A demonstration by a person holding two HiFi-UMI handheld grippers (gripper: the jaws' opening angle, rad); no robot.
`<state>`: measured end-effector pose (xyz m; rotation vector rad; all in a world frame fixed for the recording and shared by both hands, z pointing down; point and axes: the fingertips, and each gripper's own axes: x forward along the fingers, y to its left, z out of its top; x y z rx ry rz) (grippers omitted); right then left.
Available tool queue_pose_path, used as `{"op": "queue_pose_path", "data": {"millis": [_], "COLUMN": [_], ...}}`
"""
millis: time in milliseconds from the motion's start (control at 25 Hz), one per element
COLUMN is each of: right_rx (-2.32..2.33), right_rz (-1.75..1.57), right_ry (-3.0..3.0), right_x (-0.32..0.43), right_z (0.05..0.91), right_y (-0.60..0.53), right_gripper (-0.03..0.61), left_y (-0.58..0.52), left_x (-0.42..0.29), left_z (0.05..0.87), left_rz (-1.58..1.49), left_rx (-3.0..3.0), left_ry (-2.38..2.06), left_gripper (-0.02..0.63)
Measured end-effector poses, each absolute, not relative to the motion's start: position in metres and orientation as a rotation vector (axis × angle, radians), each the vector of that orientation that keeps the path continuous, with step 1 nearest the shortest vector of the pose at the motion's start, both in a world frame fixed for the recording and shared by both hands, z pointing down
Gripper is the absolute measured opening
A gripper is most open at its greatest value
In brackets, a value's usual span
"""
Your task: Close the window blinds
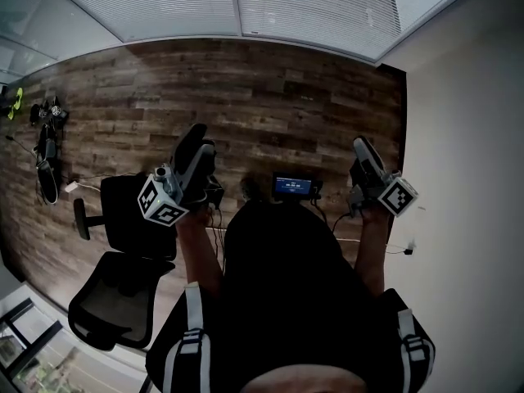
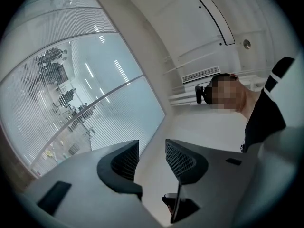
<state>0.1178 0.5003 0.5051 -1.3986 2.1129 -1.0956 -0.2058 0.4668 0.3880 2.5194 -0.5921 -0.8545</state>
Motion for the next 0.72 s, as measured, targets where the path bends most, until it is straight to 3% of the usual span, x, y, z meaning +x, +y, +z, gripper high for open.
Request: {"op": "queue_pose_path", "data": {"millis": [720], "right_rx": [-1.482], "right_rz": [-1.095], "right_ry": [2.100], "right_x": [0.082], "right_z": [0.504], "right_y": [0.475], "right_gripper": [0.091], "left_y": [0.435], "left_x": [-0.260], "left_z": [0.402], "left_rz": [-0.905], "left_rx": [2.467], "left_ry": [-0.592], "left_gripper": [0.187]}}
